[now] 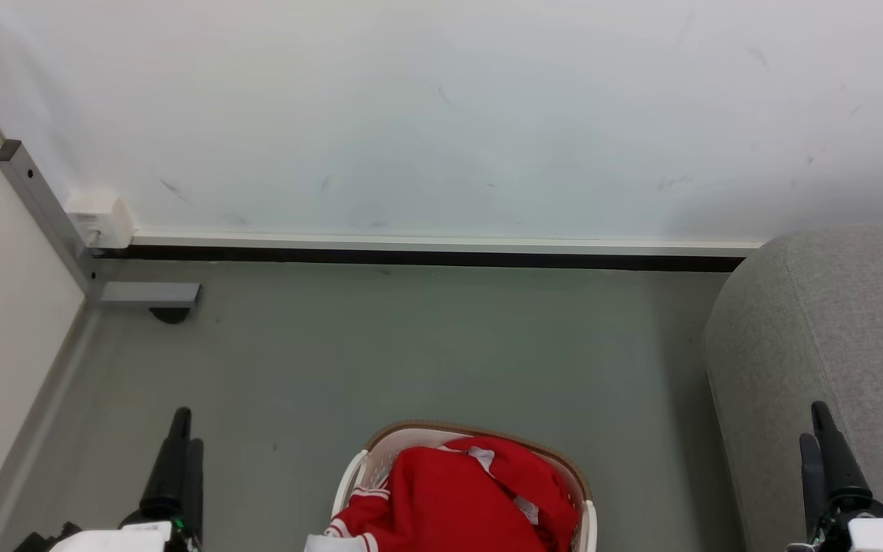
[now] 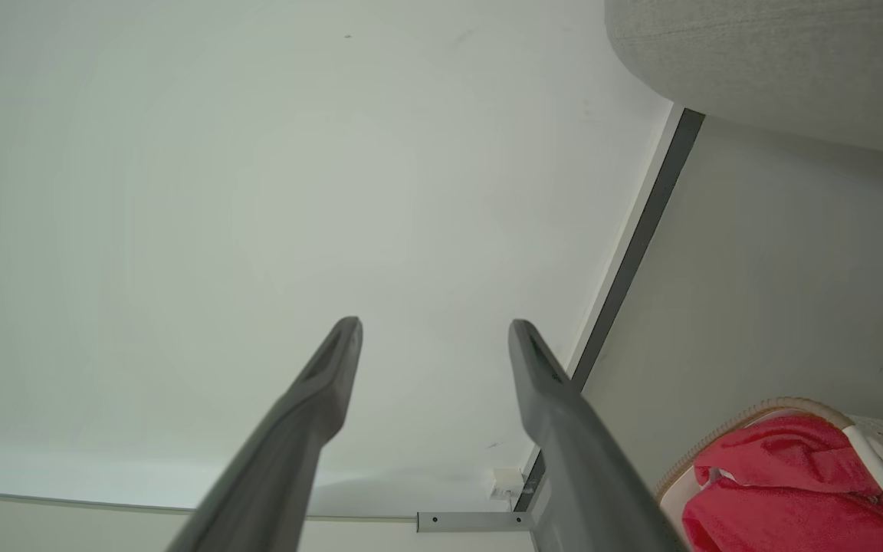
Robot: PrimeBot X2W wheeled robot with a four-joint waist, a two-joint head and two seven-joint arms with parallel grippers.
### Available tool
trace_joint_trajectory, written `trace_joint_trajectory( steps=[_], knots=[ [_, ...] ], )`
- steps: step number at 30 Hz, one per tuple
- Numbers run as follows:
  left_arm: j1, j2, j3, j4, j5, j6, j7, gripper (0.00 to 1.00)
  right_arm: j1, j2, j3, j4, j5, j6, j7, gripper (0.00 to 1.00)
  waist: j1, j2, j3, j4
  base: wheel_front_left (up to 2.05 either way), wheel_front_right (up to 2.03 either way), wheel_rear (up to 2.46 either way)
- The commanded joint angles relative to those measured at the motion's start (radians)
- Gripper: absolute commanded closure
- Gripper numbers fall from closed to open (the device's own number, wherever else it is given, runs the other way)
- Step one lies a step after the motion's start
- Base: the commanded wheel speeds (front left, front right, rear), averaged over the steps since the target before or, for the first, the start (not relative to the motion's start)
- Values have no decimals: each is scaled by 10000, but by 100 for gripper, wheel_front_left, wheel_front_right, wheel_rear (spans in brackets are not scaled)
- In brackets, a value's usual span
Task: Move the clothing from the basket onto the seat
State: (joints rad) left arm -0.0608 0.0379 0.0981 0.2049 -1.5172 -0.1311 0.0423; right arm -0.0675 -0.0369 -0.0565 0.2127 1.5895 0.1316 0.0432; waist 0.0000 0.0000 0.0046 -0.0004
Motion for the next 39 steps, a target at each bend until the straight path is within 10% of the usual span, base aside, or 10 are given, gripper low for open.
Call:
trace_joint_trajectory(
  steps=[1, 39],
  knots=[
    [-93, 67, 19, -318, 355, 20, -97, 0, -132, -115, 101, -277, -418, -1, -102, 0, 0, 0, -3, -10, 0, 0, 0],
    [386, 426, -1198, -1241, 8787, 1257, -1473, 0, -64, -137, 1089, -618, -8342, -6, -1474, 0, 0, 0, -40, -165, 0, 0, 0]
  ],
)
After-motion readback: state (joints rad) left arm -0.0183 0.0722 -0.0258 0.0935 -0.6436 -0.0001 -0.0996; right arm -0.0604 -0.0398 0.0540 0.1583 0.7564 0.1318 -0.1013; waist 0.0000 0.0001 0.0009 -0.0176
